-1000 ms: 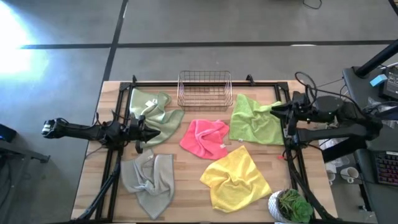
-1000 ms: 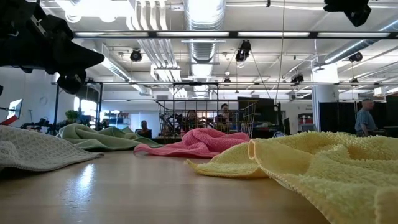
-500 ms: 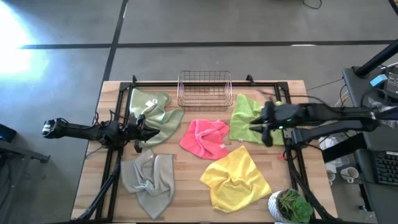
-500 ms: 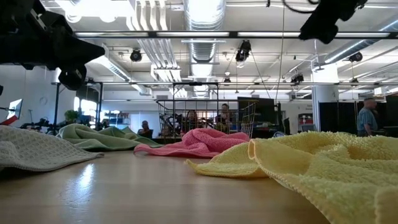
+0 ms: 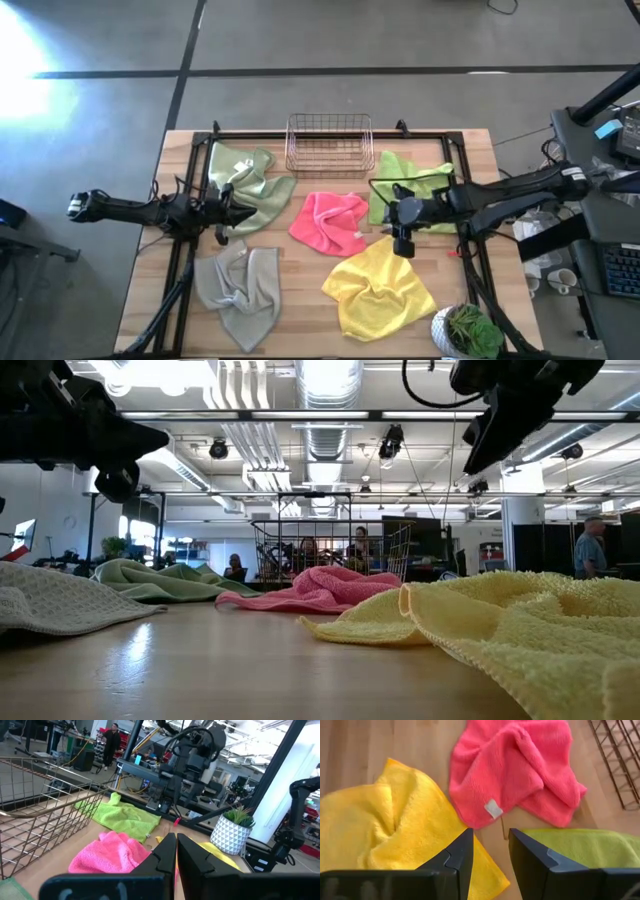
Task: Fold microfiber towels
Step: Fold the pink microfiber cloth
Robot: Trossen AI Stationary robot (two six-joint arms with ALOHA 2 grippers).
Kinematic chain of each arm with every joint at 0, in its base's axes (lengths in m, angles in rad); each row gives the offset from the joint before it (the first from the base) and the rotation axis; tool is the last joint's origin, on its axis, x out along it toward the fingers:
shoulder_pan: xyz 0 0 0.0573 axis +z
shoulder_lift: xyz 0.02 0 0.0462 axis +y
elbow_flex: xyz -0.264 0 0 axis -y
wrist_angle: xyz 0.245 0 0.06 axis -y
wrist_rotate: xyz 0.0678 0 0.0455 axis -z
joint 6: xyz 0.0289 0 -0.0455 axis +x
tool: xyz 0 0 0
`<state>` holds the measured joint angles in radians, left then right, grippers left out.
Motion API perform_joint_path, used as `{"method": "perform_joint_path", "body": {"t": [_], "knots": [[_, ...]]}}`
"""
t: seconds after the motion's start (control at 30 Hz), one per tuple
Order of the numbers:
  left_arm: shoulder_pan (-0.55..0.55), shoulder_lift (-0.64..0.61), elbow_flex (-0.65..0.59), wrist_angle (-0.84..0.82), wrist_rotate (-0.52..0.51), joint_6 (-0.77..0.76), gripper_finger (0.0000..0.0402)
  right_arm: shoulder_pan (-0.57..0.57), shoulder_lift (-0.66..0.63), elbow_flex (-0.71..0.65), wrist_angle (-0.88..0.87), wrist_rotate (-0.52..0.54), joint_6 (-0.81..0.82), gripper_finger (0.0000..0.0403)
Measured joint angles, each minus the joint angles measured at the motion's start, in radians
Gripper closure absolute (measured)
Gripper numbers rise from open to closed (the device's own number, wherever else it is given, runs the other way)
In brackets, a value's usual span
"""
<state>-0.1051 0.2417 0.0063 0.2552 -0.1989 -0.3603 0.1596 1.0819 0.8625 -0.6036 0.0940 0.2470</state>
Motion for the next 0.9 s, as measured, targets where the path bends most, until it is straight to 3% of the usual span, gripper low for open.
{"method": "perform_joint_path", "body": {"t": [0.53, 0.9], "knots": [[0.000, 0.010, 0.000, -0.002, 0.000, 0.001, 0.0402, 0.007, 0.296, -0.001, 0.221, -0.024, -0.061, 0.0287], [0.000, 0.020, 0.000, -0.002, 0.000, 0.001, 0.0402, 0.008, 0.423, -0.001, 0.283, -0.037, -0.093, 0.0287]]}}
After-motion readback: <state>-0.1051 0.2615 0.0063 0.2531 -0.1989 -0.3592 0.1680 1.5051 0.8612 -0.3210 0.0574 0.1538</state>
